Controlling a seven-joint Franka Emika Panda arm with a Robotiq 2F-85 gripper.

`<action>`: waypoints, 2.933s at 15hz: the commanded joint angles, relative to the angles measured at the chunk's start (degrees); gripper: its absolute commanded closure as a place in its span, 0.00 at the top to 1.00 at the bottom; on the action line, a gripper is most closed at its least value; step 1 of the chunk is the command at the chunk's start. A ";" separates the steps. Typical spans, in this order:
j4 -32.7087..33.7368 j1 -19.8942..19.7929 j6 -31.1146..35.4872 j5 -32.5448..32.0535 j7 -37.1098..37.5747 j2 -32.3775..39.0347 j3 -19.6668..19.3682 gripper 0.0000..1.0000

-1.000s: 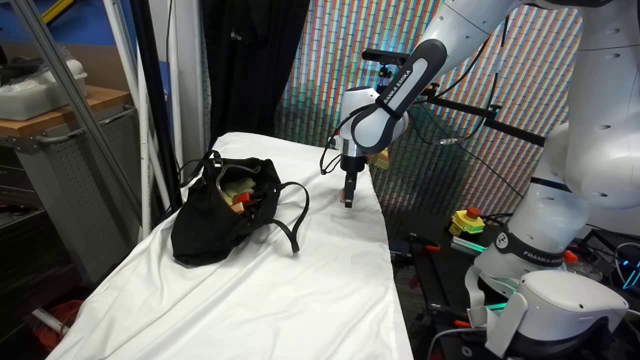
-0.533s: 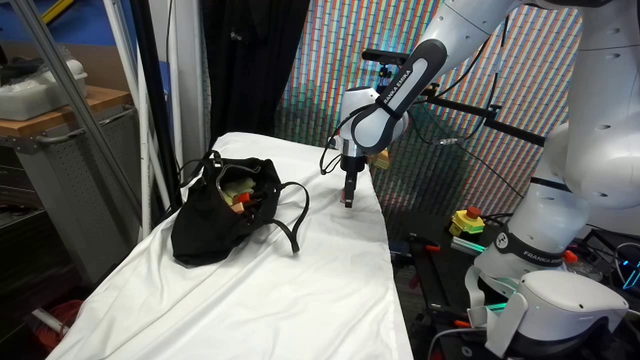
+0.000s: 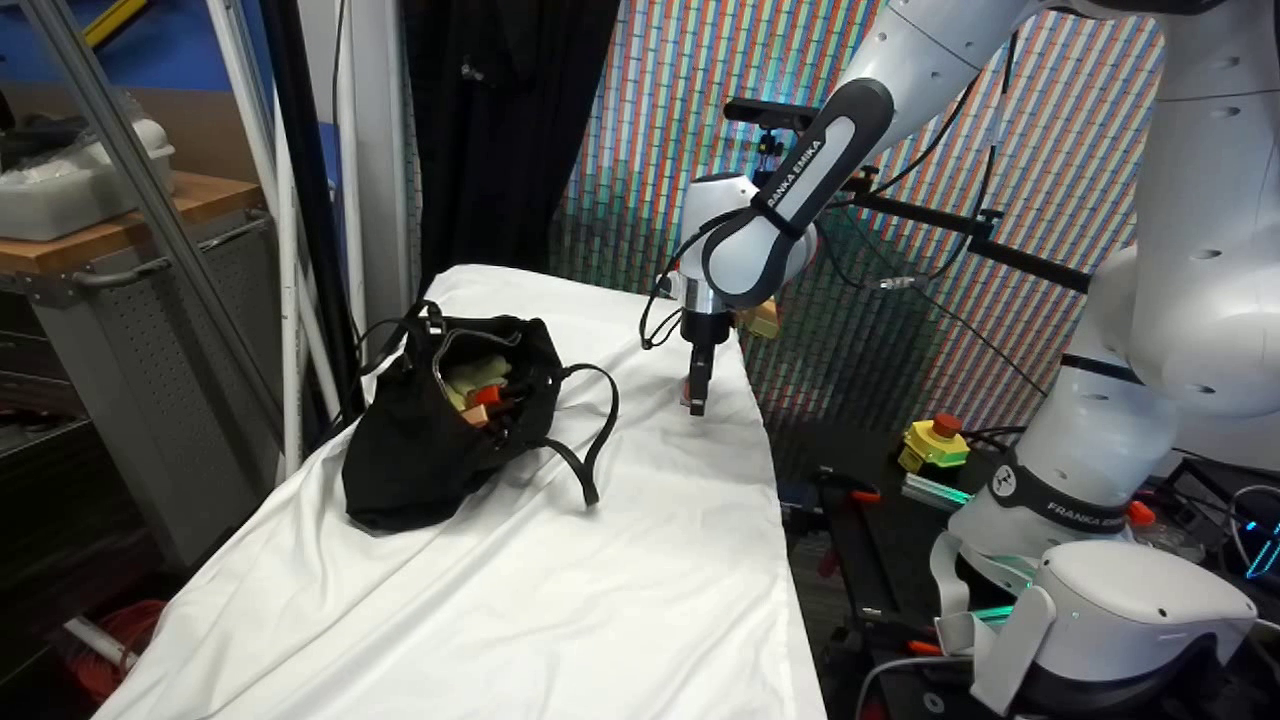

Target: Pick up all the nail polish on the table and put them in the bag

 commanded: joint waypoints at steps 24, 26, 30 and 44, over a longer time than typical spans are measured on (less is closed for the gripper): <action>10.14 10.69 -3.42 -8.95 10.52 -1.41 1.77 0.15; 13.44 12.68 -4.84 -10.85 12.52 -0.85 2.17 0.15; 18.94 15.44 -7.96 -13.28 13.80 -0.43 3.40 0.15; 26.63 20.08 -10.20 -17.84 12.91 -2.46 7.52 0.15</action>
